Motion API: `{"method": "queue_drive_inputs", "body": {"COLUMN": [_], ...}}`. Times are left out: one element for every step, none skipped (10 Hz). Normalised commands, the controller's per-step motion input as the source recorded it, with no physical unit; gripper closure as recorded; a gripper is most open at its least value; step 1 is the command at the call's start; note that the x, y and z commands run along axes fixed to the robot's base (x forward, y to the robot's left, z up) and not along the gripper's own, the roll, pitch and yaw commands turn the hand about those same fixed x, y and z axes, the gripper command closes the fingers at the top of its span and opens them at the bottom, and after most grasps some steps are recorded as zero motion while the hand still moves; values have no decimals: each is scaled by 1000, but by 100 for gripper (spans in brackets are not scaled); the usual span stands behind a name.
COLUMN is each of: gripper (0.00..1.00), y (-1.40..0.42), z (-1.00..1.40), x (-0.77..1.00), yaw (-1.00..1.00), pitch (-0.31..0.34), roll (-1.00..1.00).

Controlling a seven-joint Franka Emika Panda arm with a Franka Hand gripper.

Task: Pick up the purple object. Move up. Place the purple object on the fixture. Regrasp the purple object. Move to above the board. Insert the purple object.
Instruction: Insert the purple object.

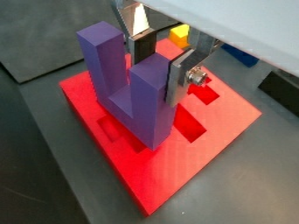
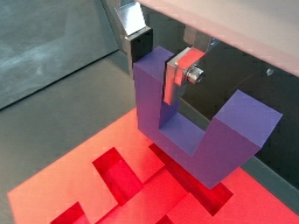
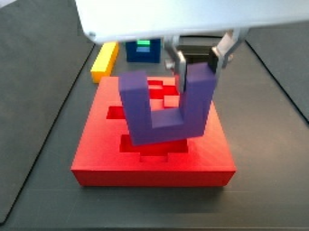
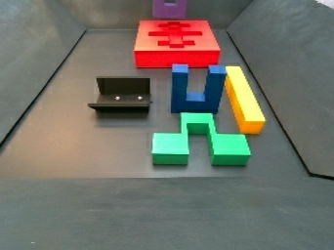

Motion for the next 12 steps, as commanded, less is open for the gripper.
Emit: {"method": "queue_drive_inputs", "body": {"gripper": [100, 100, 100, 100, 100, 100, 100, 100, 100, 100, 100, 100], "y": [0, 0, 0, 0, 0, 0, 0, 0, 0, 0, 0, -3], "z": [-229, -163, -137, -126, -126, -6, 0, -74, -89, -57, -3, -17], "x": [74, 100, 123, 126, 106, 0, 0, 0, -46, 0, 0, 0], "yaw": [-34, -143, -186, -189, -223, -83, 0, -11, -129, -146, -109, -66], "pitch": [0, 19, 13, 7, 9, 17, 0, 0, 0, 0, 0, 0], "roll": [70, 33, 9, 0, 17, 50, 33, 13, 0, 0, 0, 0]}}
